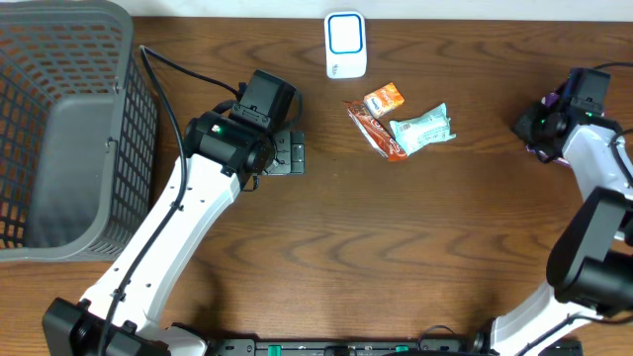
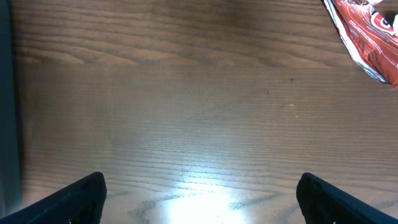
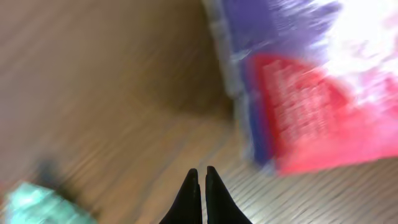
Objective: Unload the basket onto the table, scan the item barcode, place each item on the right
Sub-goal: 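Reach the right gripper to the green wipes pack and grasp it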
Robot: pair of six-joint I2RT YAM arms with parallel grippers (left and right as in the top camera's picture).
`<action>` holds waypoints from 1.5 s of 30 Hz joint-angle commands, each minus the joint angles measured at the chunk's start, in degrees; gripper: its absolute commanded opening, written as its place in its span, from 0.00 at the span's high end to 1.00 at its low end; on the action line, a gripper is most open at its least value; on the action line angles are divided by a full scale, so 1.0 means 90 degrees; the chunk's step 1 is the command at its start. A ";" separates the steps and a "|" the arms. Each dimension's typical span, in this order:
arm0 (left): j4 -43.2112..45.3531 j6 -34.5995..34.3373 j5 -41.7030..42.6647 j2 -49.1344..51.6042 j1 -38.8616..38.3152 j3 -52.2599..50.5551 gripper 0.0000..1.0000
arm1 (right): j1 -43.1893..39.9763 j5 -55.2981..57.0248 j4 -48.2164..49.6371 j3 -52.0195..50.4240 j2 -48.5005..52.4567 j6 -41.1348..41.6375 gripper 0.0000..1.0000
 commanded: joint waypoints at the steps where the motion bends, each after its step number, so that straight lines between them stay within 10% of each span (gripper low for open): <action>1: -0.0034 -0.0032 -0.0124 0.0000 0.0002 -0.0012 0.02 | -0.0134 0.1681 0.0056 -0.0012 0.0437 -0.0080 0.99; 10: -0.0034 -0.0032 -0.0124 0.0000 0.0002 -0.0012 0.02 | -0.0466 0.1996 -0.0493 0.0163 -0.0131 -0.0381 0.92; 18: -0.0036 -0.0032 -0.0126 0.0000 0.0002 -0.0012 0.02 | -0.0083 -0.3028 -0.1319 0.0158 -0.0801 0.0639 0.61; 23: -0.0036 -0.0032 -0.0124 0.0000 0.0002 -0.0012 0.02 | 0.0678 -0.3495 -0.2050 0.0114 -0.0661 0.0636 0.48; 24: -0.0034 -0.0032 -0.0124 0.0000 0.0002 -0.0012 0.02 | 0.0882 -0.3378 -0.2176 0.0112 -0.0622 0.0636 0.39; 25: -0.0034 -0.0032 -0.0124 0.0000 0.0002 -0.0012 0.02 | 0.1127 -0.3266 -0.2293 0.0112 -0.0593 0.0636 0.01; 45: -0.0034 -0.0032 -0.0124 0.0000 0.0002 -0.0012 0.02 | 0.3242 -0.2242 -0.2698 0.0112 -0.0568 0.0636 0.01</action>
